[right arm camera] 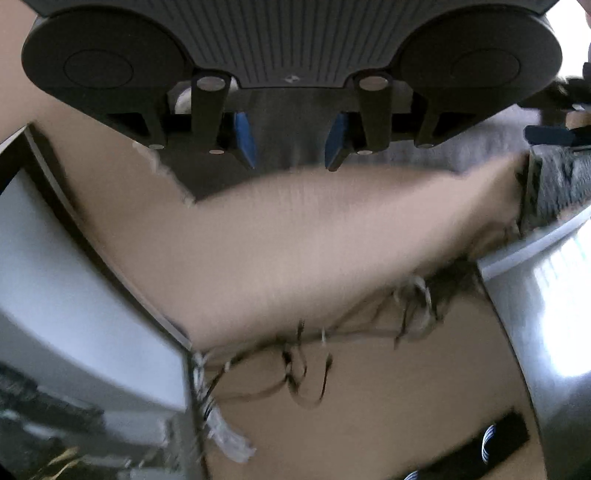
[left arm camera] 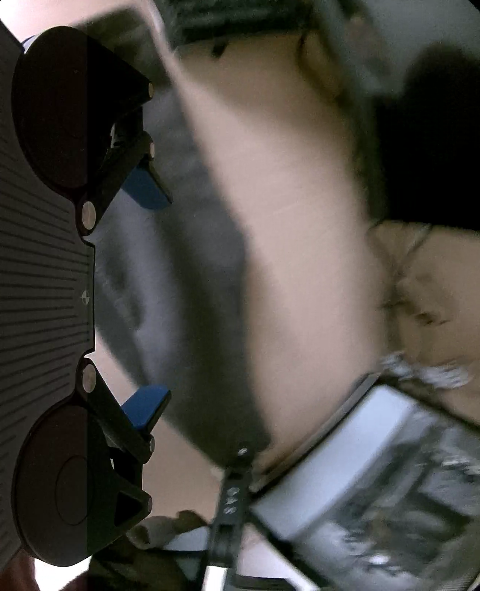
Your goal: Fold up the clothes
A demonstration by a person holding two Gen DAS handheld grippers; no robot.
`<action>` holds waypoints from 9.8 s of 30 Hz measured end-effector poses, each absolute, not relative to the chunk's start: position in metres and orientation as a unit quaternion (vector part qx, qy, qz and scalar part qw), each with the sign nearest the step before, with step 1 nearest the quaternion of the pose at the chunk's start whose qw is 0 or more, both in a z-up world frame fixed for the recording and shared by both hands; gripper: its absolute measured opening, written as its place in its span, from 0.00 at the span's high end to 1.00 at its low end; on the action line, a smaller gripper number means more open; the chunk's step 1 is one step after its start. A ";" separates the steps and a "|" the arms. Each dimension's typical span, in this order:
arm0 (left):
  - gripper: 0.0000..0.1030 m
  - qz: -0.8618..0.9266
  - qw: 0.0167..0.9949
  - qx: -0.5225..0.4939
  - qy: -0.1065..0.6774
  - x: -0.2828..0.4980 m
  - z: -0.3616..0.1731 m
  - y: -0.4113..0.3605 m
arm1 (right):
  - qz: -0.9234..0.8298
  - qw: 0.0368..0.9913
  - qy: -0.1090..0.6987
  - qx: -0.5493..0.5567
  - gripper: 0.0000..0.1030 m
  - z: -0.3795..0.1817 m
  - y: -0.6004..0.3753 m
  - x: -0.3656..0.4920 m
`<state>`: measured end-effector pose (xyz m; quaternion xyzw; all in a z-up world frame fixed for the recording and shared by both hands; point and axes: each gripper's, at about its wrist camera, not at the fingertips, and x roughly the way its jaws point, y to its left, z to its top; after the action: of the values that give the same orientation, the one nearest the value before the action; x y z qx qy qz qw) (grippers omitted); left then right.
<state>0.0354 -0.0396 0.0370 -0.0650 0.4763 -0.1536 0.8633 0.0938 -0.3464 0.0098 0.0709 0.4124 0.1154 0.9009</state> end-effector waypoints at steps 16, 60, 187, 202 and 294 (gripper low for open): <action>0.00 -0.190 0.861 -0.073 0.466 0.024 0.047 -0.024 | 0.051 0.915 0.394 0.064 0.60 0.048 -0.336 0.089; 0.00 -0.195 0.829 -0.026 0.523 0.062 0.006 -0.149 | -0.023 0.869 0.424 0.253 0.44 0.009 -0.420 0.034; 0.03 -0.041 0.856 -0.069 0.511 0.069 -0.002 -0.054 | 0.222 0.893 0.391 0.029 0.45 0.023 -0.281 0.082; 0.03 -0.017 0.855 -0.140 0.499 0.013 0.011 -0.001 | 0.155 0.903 0.391 0.084 0.43 0.039 -0.338 0.098; 0.00 -0.087 0.875 -0.049 0.473 0.112 0.009 -0.086 | 0.168 0.916 0.354 -0.082 0.76 0.029 -0.297 0.085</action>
<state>0.1123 -0.0862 0.0089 -0.0493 0.4730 -0.0870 0.8754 0.0853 -0.2969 0.0291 -0.0820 0.3539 0.1678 0.9165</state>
